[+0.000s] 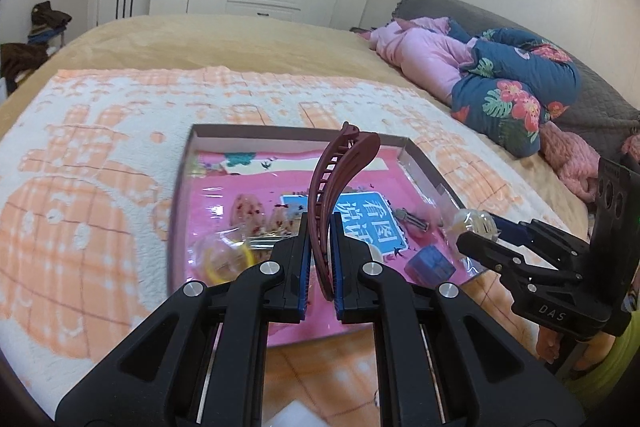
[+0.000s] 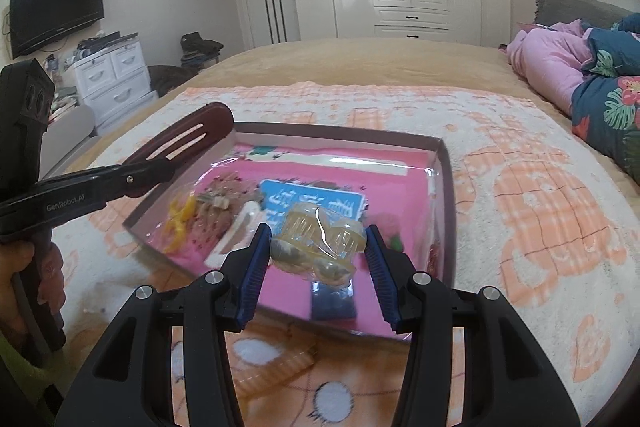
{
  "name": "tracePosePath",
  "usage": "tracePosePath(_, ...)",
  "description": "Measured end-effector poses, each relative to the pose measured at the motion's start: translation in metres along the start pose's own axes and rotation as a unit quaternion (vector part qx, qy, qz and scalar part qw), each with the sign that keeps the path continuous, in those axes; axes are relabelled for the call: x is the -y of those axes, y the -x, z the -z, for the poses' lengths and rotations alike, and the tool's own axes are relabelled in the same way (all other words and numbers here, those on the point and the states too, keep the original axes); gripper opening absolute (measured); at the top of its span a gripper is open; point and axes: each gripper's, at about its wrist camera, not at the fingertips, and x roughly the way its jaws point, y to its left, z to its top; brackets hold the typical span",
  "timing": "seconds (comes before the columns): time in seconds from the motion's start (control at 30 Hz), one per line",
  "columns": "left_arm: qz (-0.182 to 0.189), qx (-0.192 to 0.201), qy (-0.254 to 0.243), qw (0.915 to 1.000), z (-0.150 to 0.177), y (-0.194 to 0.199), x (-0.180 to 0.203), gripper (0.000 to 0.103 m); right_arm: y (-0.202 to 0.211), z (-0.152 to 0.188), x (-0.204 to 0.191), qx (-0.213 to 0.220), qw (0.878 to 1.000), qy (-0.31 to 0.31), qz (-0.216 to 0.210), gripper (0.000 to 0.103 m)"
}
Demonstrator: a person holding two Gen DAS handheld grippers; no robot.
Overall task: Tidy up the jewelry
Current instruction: 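Lower the maroon clip into the box with the left gripper while the right lowers the pearl packet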
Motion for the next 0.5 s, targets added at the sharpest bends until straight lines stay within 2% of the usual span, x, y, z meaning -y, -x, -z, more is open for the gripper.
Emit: tracePosePath(0.5, -0.002, -0.04, -0.025, 0.9989, -0.002, -0.044, 0.013, 0.004, -0.036, 0.003, 0.025, -0.025, 0.999, -0.019, 0.031, 0.046)
